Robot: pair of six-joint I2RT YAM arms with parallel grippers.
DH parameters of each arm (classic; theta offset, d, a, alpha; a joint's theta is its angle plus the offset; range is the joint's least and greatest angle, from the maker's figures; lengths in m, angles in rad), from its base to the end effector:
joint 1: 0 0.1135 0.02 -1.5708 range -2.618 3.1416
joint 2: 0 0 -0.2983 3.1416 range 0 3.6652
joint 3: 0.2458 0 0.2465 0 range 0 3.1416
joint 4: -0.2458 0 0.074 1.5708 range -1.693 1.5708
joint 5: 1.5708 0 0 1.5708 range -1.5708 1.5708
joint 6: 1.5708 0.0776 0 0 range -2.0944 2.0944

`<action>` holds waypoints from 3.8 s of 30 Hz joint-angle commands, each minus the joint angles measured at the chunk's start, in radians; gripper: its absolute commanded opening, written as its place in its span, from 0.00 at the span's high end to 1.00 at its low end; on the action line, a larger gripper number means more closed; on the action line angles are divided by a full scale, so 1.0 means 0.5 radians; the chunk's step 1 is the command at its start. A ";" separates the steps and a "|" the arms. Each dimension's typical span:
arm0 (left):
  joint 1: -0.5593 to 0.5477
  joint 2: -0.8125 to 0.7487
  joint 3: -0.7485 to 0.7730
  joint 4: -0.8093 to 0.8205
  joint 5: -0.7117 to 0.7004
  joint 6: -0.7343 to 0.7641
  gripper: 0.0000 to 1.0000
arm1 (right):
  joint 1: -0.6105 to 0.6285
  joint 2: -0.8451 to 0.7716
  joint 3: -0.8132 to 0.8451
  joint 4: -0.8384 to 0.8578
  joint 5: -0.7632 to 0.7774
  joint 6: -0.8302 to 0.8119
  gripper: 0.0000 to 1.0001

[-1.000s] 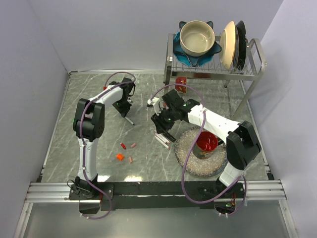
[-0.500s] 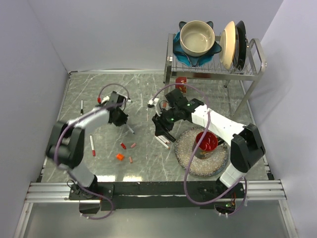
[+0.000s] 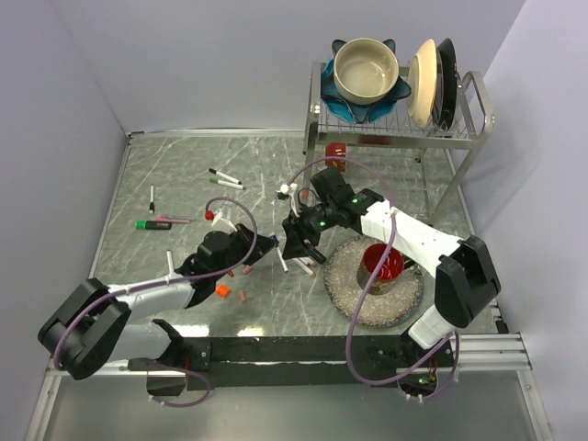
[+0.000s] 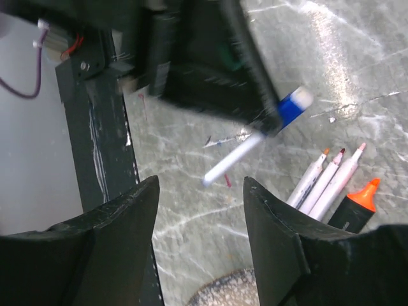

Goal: Open the pen caps

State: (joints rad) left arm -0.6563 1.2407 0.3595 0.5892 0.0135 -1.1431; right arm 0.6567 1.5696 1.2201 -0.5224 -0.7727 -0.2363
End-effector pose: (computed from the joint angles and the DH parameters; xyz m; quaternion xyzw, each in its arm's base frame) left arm 0.2108 -0.1637 0.2058 -0.1895 0.7798 -0.4707 0.3668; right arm 0.2427 0.2555 0.2871 -0.4922 0.7293 0.4124 0.2363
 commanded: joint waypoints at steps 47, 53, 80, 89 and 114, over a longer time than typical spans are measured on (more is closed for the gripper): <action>0.400 -1.011 0.260 -0.994 -0.813 0.034 0.99 | 0.150 0.223 0.112 -0.111 0.054 0.022 1.00; 0.902 -1.098 0.220 -1.172 -0.399 0.120 0.99 | 0.303 0.272 0.152 -0.161 0.232 -0.030 1.00; 0.905 -1.276 -0.167 -1.273 0.062 0.228 0.99 | 0.248 0.573 0.223 -0.176 1.453 -0.055 0.91; 0.905 -1.297 -0.204 -1.286 0.096 0.212 0.99 | 0.239 0.622 0.238 -0.198 1.469 -0.046 0.81; 0.905 -1.153 -0.164 -1.414 0.169 0.197 0.99 | 0.236 0.582 0.259 -0.222 1.429 -0.046 0.67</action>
State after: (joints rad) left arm -0.2081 0.6270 0.2409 -0.0811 0.0822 -1.0420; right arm 0.7807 1.8881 1.3090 -0.6250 -0.0498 -0.2562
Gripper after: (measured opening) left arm 0.122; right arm 0.300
